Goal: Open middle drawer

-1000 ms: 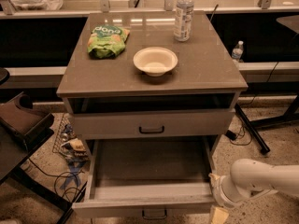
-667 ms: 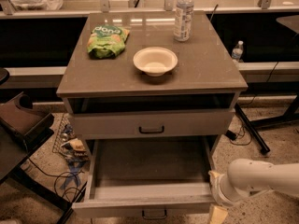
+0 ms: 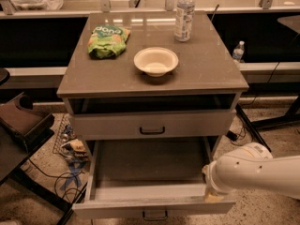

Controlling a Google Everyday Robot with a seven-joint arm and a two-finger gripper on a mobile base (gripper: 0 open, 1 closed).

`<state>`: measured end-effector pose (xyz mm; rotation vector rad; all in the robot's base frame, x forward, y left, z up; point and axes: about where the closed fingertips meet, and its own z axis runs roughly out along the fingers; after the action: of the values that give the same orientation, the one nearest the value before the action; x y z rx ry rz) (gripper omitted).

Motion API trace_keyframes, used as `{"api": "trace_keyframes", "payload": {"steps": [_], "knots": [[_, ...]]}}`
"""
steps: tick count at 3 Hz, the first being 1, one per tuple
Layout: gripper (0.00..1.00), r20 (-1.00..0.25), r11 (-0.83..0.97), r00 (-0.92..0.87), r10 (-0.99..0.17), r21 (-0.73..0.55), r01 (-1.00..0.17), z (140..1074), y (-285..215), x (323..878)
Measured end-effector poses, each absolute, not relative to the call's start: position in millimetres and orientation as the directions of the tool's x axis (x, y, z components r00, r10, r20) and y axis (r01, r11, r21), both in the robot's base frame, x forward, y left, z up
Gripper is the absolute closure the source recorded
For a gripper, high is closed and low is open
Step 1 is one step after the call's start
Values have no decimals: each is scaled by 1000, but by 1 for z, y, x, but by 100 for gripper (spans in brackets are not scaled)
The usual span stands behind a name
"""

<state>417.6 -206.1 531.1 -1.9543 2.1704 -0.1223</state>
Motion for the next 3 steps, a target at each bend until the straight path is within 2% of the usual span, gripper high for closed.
{"api": "trace_keyframes", "payload": {"steps": [1, 2, 3], "knots": [[71, -141, 79, -40, -989, -281, -956, 552, -187, 462], [99, -277, 156, -94, -956, -210, -965, 524, -190, 488], [100, -373, 171, -108, -922, -141, -975, 486, -207, 496]]}}
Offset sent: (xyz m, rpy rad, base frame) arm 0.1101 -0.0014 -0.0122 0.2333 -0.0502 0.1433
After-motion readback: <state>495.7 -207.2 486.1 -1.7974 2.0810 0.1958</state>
